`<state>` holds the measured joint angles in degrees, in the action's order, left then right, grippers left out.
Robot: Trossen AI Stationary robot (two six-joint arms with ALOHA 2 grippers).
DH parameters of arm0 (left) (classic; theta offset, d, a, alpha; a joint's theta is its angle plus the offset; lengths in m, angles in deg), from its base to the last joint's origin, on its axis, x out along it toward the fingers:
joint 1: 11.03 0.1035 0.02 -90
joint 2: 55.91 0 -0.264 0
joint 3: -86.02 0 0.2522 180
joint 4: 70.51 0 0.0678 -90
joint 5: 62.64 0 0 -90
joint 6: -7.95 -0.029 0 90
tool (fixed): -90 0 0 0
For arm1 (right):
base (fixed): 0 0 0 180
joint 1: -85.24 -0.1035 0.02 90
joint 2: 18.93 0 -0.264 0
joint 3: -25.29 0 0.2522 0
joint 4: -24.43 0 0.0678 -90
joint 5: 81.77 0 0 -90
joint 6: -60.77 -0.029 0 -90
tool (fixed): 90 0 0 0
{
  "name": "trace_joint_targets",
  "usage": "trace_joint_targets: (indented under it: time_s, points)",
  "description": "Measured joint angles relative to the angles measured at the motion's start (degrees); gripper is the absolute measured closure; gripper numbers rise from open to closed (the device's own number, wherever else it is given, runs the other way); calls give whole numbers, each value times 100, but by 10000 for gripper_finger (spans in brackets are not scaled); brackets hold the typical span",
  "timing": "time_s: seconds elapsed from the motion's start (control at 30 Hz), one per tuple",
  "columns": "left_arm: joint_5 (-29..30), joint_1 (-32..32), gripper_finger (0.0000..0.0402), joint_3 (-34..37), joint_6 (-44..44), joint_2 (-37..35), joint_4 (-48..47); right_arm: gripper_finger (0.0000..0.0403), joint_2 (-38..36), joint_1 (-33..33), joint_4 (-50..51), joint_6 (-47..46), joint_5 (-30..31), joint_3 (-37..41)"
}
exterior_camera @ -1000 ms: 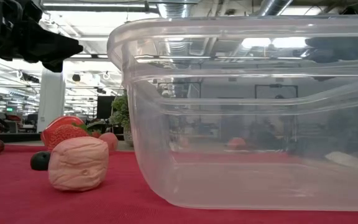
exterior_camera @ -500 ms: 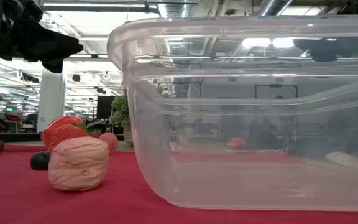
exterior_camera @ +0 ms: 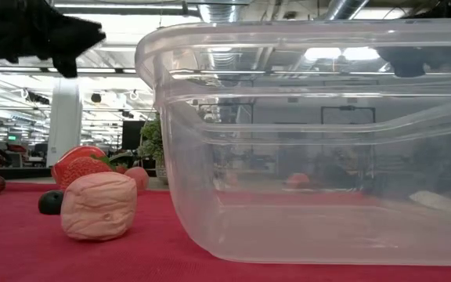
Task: Pick and placing Produce into tupperware
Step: Put the top blueberry into the transparent bin
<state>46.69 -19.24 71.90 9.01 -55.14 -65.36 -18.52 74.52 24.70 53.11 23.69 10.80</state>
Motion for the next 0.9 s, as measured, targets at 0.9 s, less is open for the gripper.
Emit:
trace_joint_targets:
  time_s: [0.9]
  points:
    - [1063, 6, 306, 0, 896, 374, 130, 179, 3374, 697, 1424, -739, 1006, -2436]
